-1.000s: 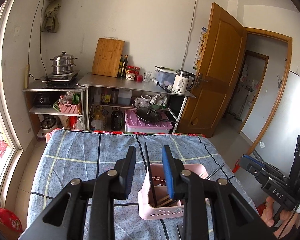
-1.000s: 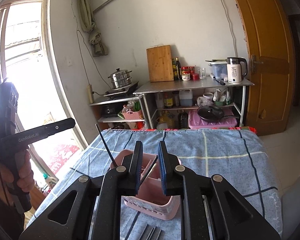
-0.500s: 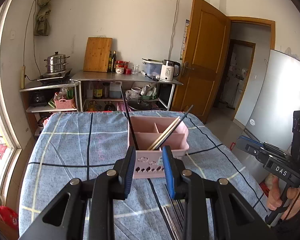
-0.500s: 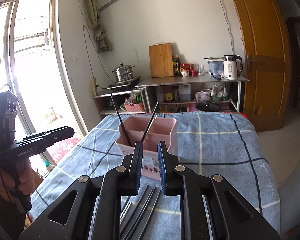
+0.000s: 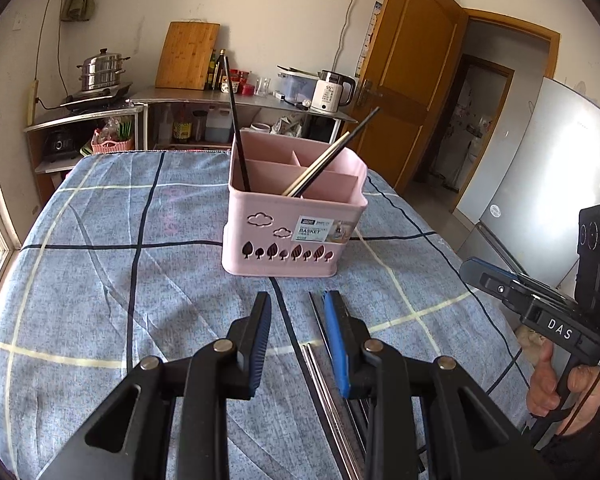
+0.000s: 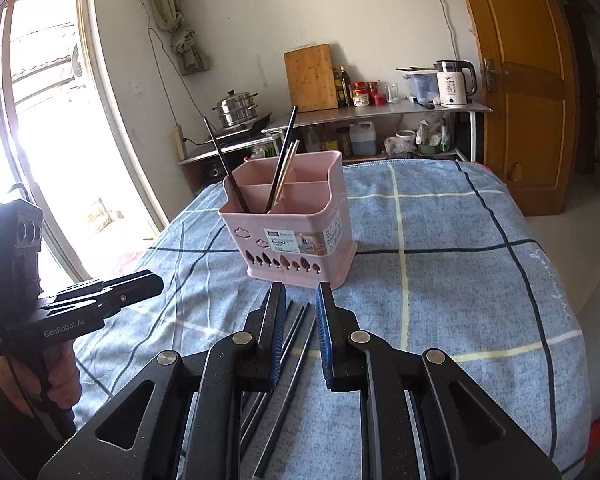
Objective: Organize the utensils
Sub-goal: 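Move the left tool to the metal chopsticks while the right tool approaches black ones, then close the left tool on a metal chopstick while the right tool grasps a black chopstick, then lift both held chopsticks and carry them toward the pink basket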
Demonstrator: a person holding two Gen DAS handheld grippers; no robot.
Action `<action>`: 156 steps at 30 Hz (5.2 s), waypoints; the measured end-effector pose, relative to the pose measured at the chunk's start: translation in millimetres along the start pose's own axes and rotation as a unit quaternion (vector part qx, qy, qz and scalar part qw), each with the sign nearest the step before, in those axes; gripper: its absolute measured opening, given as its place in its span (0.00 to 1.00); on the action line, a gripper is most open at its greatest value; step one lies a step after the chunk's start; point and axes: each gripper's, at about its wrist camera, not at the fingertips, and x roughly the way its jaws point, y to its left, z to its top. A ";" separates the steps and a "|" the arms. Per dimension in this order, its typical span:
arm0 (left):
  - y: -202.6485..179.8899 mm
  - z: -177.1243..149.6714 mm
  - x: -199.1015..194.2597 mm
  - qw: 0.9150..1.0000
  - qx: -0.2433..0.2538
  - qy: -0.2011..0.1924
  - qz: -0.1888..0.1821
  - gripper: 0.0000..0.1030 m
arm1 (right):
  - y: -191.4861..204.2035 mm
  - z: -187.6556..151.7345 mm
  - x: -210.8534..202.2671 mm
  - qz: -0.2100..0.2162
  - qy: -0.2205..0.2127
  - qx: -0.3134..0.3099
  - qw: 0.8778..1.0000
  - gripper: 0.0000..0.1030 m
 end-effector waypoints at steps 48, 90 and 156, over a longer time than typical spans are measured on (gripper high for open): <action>-12.7 -2.3 121.8 0.990 0.006 0.140 -0.029 0.28 | -36.5 -32.3 119.0 -0.053 0.170 -0.007 0.984 0.07; -49.9 48.3 83.3 0.997 0.029 0.067 -0.039 0.04 | -39.7 13.3 72.5 -0.050 0.089 0.005 0.995 0.06; 104.4 38.5 67.6 0.976 -0.188 0.095 0.063 0.41 | -10.1 67.0 -21.3 -0.029 -0.058 -0.048 0.997 0.04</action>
